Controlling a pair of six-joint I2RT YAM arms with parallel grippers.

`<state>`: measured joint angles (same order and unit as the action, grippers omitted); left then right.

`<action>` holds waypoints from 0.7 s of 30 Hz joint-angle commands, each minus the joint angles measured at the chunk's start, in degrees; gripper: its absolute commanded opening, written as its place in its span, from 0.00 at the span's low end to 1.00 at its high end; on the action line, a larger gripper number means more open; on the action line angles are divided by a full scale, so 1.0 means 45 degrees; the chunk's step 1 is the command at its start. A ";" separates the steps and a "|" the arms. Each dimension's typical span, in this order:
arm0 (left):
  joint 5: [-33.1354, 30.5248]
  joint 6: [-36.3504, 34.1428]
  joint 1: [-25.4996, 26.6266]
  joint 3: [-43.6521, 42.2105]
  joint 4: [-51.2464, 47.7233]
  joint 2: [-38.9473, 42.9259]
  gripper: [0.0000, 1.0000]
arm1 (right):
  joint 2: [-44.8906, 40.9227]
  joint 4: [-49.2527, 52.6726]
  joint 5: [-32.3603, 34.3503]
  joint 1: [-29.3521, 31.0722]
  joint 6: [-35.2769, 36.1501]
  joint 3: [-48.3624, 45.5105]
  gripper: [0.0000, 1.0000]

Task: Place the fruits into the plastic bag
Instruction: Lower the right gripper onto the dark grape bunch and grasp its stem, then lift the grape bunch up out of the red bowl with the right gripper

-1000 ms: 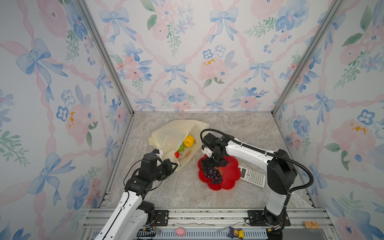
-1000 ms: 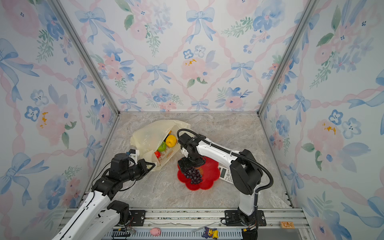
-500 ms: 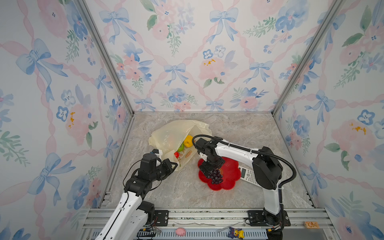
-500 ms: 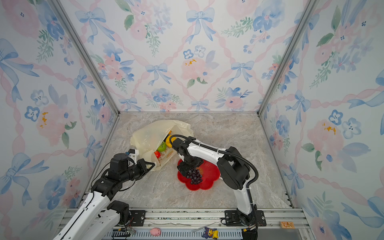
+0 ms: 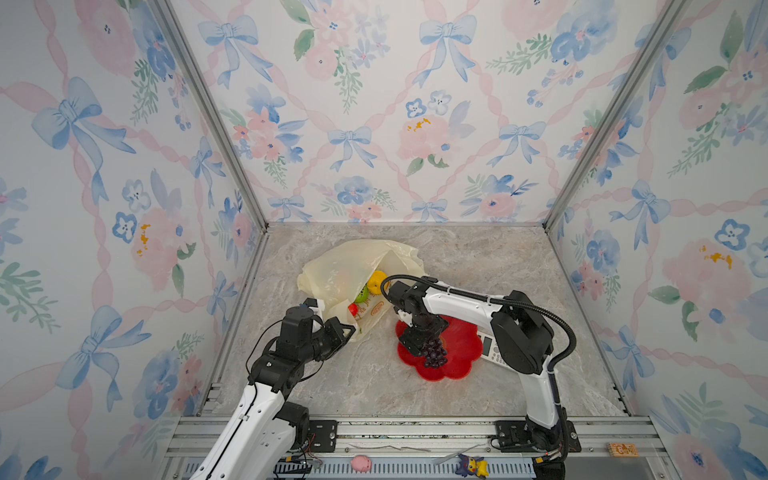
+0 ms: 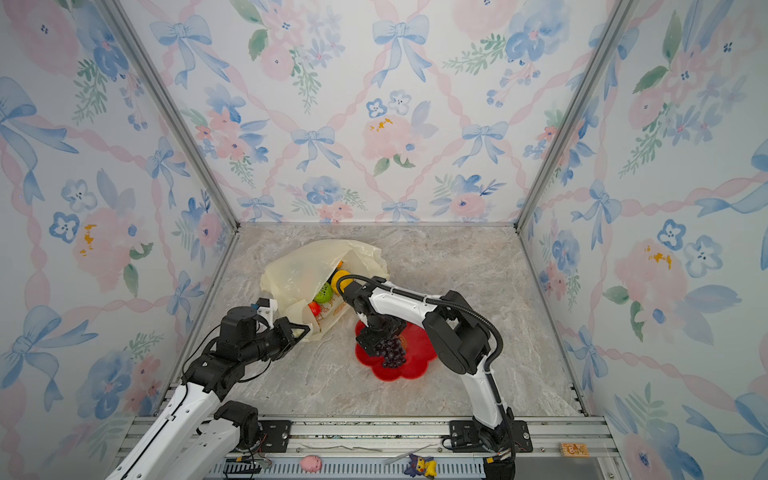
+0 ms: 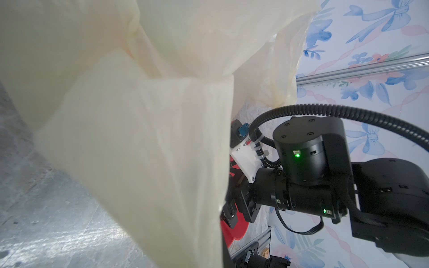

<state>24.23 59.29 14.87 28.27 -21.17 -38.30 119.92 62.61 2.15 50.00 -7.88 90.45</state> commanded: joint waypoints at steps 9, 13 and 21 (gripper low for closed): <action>-0.0169 0.0321 -0.0110 -0.0141 -0.0159 -0.0008 0.00 | 0.0383 -0.0304 -0.0045 -0.0732 -0.0902 -0.0764 0.96; -0.0169 0.0321 -0.0105 -0.0126 -0.0146 -0.0062 0.00 | 0.0266 -0.0529 -0.0261 -0.1019 -0.1116 -0.0920 0.99; -0.0150 0.0351 -0.0102 -0.0071 -0.0154 -0.0062 0.00 | -0.0049 -0.1011 -0.0786 -0.1214 -0.1495 -0.1332 0.73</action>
<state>24.21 60.34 14.87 28.23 -21.17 -38.59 119.22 58.63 -0.82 45.50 -13.10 87.29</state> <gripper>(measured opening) 0.050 0.762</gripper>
